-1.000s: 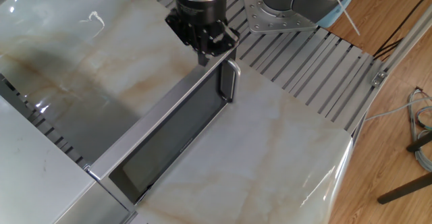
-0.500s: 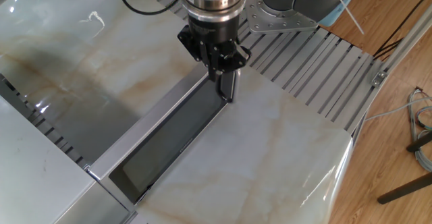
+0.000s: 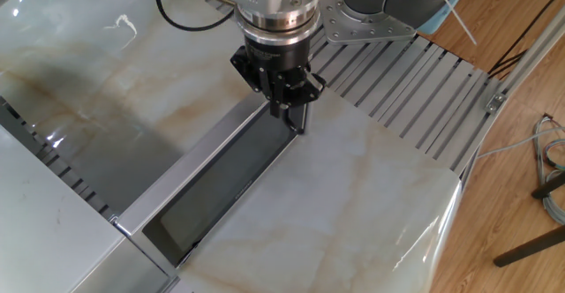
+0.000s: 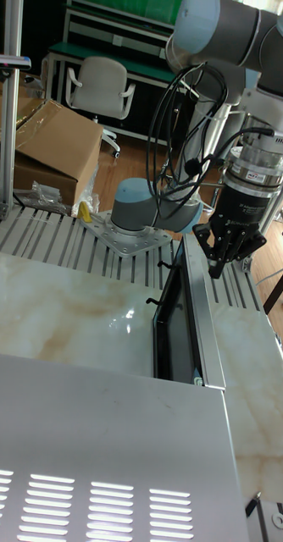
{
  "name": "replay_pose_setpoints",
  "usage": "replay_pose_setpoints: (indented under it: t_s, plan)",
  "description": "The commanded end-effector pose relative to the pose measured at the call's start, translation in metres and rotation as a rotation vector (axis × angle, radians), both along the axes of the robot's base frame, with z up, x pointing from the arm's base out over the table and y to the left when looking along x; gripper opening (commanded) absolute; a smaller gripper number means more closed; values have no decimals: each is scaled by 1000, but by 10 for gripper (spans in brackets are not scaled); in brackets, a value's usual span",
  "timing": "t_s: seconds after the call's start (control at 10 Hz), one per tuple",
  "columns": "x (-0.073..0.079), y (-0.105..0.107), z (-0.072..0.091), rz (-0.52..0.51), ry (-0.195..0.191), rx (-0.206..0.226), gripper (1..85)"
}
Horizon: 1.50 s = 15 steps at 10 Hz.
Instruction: Close the microwave door
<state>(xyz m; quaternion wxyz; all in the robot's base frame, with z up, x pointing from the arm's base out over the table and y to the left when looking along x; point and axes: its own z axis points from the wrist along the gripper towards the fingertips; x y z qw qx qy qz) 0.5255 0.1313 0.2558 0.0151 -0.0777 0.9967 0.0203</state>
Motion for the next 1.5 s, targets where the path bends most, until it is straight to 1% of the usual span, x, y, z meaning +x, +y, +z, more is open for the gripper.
replay_pose_setpoints:
  t_s: [0.0,0.1,0.5,0.7,1.0,1.4]
  plan:
    - [4,-7,-1,30,-3,5,13]
    - [5,-13,0,40,-3,-2,13]
    - [9,-15,-2,55,-8,-4,13]
    - [8,-21,-1,73,-3,-6,13]
    - [6,-40,4,117,6,-17,13]
    - [8,-58,1,162,-5,-16,13]
